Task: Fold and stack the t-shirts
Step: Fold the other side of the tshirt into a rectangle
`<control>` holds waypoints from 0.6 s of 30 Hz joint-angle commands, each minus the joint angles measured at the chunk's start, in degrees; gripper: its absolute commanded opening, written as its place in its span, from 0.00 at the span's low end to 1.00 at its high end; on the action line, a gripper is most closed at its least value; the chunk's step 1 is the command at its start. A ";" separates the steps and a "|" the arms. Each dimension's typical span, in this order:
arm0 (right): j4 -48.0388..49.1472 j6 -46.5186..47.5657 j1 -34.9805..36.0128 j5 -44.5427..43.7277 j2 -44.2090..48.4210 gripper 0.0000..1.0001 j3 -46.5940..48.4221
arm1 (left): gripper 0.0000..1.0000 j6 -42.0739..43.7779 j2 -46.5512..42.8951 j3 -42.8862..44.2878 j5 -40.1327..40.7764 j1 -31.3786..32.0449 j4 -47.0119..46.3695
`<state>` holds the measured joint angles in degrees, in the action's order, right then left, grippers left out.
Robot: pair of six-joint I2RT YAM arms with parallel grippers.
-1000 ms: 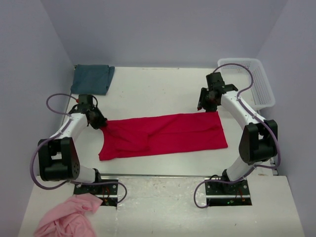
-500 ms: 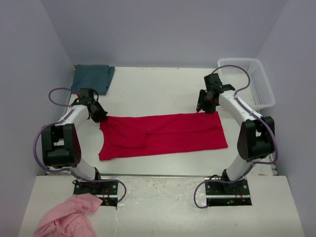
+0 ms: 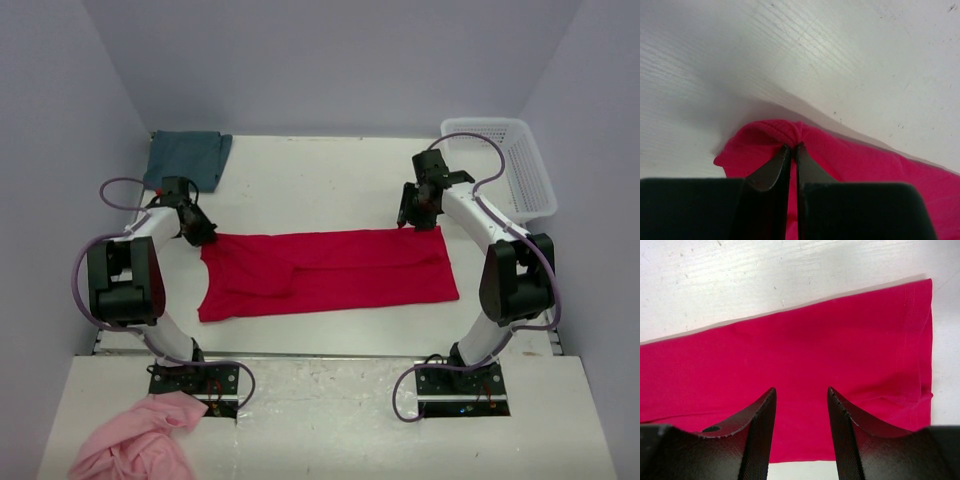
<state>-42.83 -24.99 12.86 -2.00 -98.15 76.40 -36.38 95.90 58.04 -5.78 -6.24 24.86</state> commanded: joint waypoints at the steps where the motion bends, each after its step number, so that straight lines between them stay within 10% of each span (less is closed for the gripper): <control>1: -0.24 0.82 0.58 -1.08 -0.38 0.47 1.91 | 0.06 -0.27 0.34 2.95 0.24 -1.23 -2.45; 9: -0.50 0.91 0.59 -1.43 -0.11 0.47 2.00 | 0.08 -0.01 -1.41 3.83 1.91 -1.76 -3.24; 18: -0.59 1.00 0.76 -1.43 -0.29 0.47 1.91 | 0.50 -1.59 -2.45 2.61 2.70 -2.73 -0.52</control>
<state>-42.87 -24.77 13.23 -2.04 -98.26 76.49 -37.10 96.31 61.32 -4.45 -8.62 24.84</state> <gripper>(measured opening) 0.466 0.489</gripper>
